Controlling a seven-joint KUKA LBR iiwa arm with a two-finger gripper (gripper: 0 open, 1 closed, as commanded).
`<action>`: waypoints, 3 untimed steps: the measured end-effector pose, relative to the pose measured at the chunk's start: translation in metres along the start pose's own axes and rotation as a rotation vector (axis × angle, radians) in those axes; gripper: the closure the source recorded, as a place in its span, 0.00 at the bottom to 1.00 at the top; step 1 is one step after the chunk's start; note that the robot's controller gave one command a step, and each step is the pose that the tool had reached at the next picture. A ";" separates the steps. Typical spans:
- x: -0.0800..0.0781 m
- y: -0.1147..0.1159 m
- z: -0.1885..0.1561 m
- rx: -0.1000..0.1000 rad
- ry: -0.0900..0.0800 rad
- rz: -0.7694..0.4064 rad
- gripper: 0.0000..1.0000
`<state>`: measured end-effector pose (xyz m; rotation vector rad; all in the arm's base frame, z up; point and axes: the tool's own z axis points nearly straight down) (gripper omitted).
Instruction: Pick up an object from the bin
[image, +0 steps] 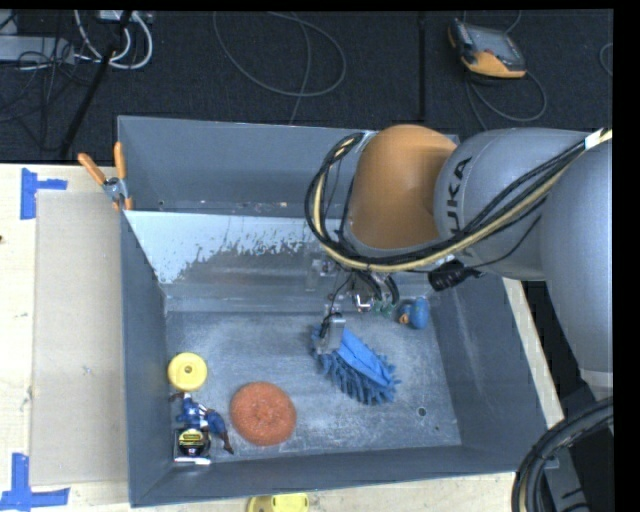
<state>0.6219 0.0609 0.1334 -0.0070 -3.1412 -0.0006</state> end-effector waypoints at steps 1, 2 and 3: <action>0.000 0.000 0.000 0.000 0.000 0.000 0.00; 0.022 -0.021 -0.005 -0.002 0.000 -0.117 0.00; 0.003 -0.070 0.047 0.000 -0.001 -0.151 1.00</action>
Offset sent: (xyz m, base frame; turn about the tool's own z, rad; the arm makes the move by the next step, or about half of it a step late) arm -0.0623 -0.0782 0.0159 -0.2910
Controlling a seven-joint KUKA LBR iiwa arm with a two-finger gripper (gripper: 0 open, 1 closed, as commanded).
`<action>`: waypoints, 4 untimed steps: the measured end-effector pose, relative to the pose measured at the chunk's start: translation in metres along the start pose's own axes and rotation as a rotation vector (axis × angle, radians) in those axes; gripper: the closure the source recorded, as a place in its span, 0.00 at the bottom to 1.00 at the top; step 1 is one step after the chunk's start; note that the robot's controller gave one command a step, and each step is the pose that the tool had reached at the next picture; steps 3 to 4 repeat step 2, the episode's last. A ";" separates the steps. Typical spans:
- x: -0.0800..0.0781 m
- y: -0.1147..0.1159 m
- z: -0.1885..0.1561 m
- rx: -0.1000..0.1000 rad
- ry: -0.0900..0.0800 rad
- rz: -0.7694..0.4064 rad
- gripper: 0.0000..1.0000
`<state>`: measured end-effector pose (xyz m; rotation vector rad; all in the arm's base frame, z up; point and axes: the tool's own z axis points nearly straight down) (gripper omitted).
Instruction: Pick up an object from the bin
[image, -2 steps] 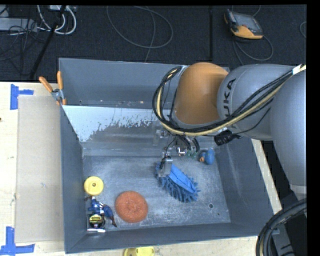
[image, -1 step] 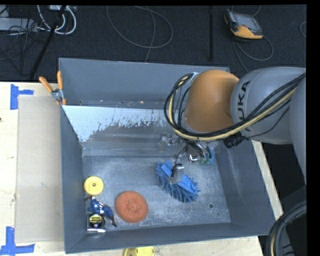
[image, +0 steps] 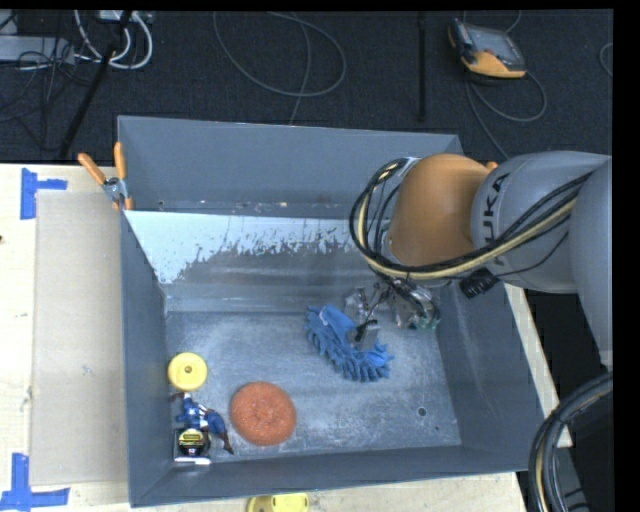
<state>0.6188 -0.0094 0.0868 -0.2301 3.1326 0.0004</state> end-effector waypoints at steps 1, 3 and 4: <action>0.000 0.000 0.000 0.000 0.000 0.001 1.00; 0.017 0.001 -0.129 0.000 -0.002 -0.012 1.00; 0.017 0.001 -0.129 0.000 -0.002 -0.012 1.00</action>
Offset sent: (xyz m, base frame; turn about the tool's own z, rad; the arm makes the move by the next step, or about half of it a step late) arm -0.0179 -0.0025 0.1288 -0.0159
